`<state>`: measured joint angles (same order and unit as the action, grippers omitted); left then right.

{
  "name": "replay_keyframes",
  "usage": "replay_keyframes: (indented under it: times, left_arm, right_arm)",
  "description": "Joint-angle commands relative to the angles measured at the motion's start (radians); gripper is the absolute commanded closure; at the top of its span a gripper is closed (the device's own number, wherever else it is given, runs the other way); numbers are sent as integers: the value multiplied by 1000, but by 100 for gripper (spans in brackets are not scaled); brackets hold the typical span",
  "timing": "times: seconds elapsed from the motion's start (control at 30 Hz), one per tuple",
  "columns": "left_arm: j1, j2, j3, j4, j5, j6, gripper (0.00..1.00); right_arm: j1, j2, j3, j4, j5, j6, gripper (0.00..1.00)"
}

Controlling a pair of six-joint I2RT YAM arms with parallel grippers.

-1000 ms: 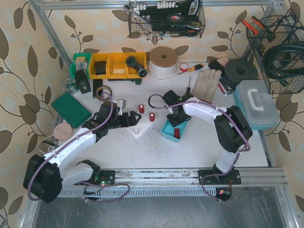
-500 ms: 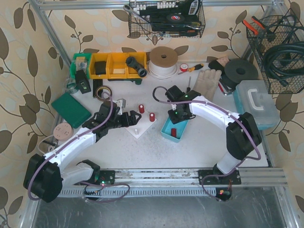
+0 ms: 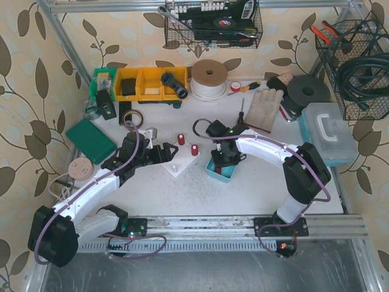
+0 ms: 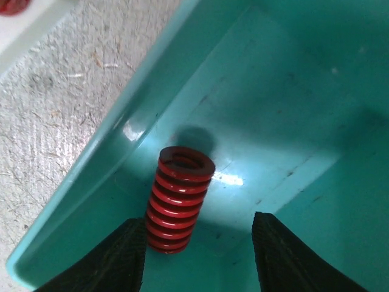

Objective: Install the large spring

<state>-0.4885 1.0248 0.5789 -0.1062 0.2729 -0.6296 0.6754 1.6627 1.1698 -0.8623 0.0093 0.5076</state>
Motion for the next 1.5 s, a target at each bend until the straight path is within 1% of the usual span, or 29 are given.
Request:
replay_keyframes:
  times: [0.0,0.2,0.37,0.43,0.5,0.53,0.67,0.7,0.77,0.8,1.07,1.3,1.37,1.47]
  left_arm:
    - [20,-34,-12,45,38,-12,4]
    - [27,-48,-22,51,36,-19,4]
    - [33,-48,-27,50,37,-23,4]
    - [34,-49,-26,49,34,-25,4]
    - [34,-49,-26,45,30,-27,4]
    - [34,-49,-26,45,29,-28,4]
    - [34,-46,-24,42,26,-30,4]
    - [35,-44,-22,41,26,-30,4]
    - [35,-41,-22,39,26,-30,4]
    - [36,-39,-21,38,26,-31,4]
    - [36,-48,-20,31,30,-39,4]
    - [35,-114,-21,16,99,-41,5]
    - [32,-143,-45,53,137,-73,5]
    - [-4,-186,-107,181,173,-171,7]
  right_arm:
    - [21,43,-33,21,-21,71,50]
    - [42,75,-94,82,-28,103,50]
    - [42,131,-93,110,-6,106,52]
    - [40,156,-84,116,-1,105,57]
    - [40,175,-73,117,6,100,66]
    - [40,179,-68,116,11,97,69]
    - [31,157,-54,106,29,88,98]
    - [28,144,-52,102,37,83,100]
    - [27,118,-50,93,54,72,100]
    - [7,103,-49,91,56,64,100]
    - [-40,-44,-19,110,12,-10,100]
    - [-85,-161,35,103,-44,21,100]
    - [-97,-199,33,131,-82,55,100]
    - [-105,-266,13,196,-137,133,100]
